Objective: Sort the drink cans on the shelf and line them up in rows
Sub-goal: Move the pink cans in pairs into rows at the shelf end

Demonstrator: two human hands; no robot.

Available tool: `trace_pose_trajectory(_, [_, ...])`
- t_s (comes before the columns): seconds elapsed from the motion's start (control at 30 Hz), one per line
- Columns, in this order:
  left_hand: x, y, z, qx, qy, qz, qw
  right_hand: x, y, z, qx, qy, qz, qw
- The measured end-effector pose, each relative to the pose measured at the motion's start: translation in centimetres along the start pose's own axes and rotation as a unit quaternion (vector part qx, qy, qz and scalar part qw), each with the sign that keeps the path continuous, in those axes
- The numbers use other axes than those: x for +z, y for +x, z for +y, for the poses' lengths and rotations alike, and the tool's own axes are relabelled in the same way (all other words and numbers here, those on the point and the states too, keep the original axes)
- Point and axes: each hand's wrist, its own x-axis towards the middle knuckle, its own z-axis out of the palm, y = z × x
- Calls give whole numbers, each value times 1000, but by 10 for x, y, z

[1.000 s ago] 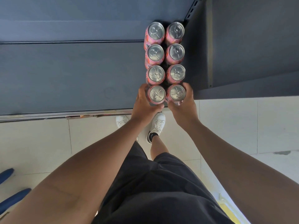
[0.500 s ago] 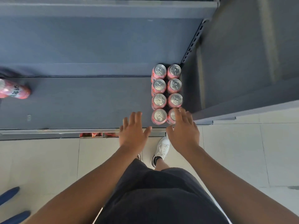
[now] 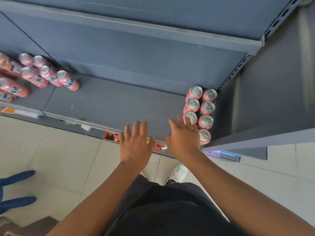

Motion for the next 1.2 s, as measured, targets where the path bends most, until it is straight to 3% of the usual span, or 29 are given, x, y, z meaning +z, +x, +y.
trace_pose_trajectory(0.3, [-16, -28, -97, -76, -44, 41, 995, 5, 1, -118, -82, -26, 2, 996])
trace_pose_trajectory(0.5, [-29, -52, -213, -123, -52, 50, 990, 18, -5, -234, -103, -53, 22, 993])
trace_pose_trajectory(0.8, [-38, -85, -364, -194, -61, 50, 978, 37, -8, -408, -202, -50, 59, 976])
trace_pose_trajectory(0.97, [-41, -83, -410, -230, -88, 51, 968, 40, 7, -455, -248, -64, 55, 965])
trace_pose_trajectory(1.2, [-54, -42, -442, -235, -66, 42, 969, 42, 60, -485, -249, -66, 45, 965])
